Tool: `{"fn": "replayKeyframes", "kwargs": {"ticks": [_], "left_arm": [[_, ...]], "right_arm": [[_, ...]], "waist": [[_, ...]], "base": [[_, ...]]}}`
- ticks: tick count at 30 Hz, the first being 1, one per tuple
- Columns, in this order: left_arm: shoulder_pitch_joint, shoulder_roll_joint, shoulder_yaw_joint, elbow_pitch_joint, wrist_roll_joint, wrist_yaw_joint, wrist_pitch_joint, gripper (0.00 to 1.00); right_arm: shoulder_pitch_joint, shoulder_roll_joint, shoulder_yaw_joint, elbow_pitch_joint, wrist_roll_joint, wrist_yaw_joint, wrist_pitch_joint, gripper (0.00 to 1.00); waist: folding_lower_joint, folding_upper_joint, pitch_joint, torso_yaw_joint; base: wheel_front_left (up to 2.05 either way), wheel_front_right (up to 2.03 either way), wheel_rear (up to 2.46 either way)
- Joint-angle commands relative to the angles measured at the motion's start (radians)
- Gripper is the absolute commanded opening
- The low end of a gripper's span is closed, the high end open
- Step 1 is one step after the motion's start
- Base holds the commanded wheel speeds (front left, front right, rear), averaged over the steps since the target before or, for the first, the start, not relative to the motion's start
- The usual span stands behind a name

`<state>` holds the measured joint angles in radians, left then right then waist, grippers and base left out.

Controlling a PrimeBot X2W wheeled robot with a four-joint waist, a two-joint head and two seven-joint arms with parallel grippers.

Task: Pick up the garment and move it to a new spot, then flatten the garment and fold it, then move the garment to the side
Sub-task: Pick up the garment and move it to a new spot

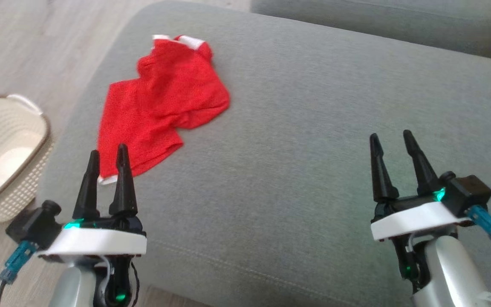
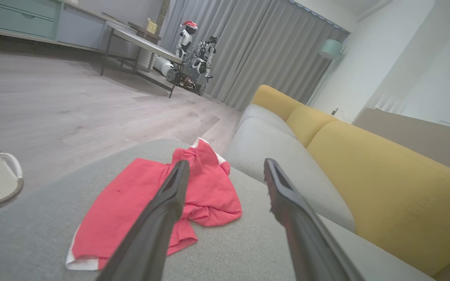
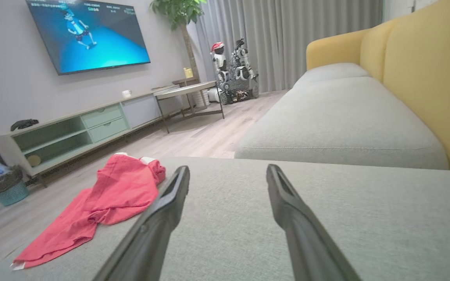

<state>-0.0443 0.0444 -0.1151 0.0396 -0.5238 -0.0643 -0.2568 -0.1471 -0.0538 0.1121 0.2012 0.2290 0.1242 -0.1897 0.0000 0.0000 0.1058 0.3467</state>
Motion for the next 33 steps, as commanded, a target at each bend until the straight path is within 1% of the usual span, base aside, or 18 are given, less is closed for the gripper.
{"fn": "replayKeyframes", "kwargs": {"ticks": [1,8,15,24,26,30,33], "left_arm": [[-0.017,0.006,0.034,-0.037,-0.007,0.007,-0.005,1.00],[-0.004,0.006,0.037,-0.042,-0.014,0.017,-0.005,1.00],[0.000,0.006,0.042,-0.047,-0.015,0.019,-0.005,1.00],[-0.012,0.006,0.061,-0.059,-0.024,0.024,-0.005,1.00],[-0.023,0.006,0.074,-0.060,-0.042,0.029,-0.005,1.00],[-0.072,0.006,0.102,-0.044,-0.045,0.026,-0.005,1.00],[-0.149,0.006,0.123,0.016,-0.032,0.008,-0.005,1.00]], "right_arm": [[-0.012,-0.002,0.031,-0.039,0.005,0.007,0.004,1.00],[-0.003,-0.004,0.044,-0.037,0.015,0.007,0.008,1.00],[-0.003,-0.004,0.051,-0.037,0.017,0.007,0.011,1.00],[-0.013,-0.008,0.053,-0.054,0.013,0.007,0.022,1.00],[-0.018,-0.011,0.049,-0.062,0.009,0.007,0.027,1.00],[-0.033,-0.019,0.021,-0.090,-0.011,0.007,0.044,1.00],[-0.055,-0.028,-0.030,-0.138,-0.041,0.007,0.071,1.00]], "waist": [[0.0000,0.0000,-0.003,0.028],[0.0000,0.0000,-0.010,0.072],[0.0000,0.0000,-0.008,0.082],[0.0000,0.0000,0.028,0.063],[0.0000,0.0000,0.046,0.056],[0.0000,0.0000,0.095,0.037],[0.0000,0.0000,0.159,0.017]], "base": [[0.00,0.00,0.00],[0.00,0.00,0.00],[0.00,0.00,0.00],[0.00,0.00,0.00],[0.00,0.00,0.00],[0.00,0.00,0.00],[0.00,0.00,0.00]]}}
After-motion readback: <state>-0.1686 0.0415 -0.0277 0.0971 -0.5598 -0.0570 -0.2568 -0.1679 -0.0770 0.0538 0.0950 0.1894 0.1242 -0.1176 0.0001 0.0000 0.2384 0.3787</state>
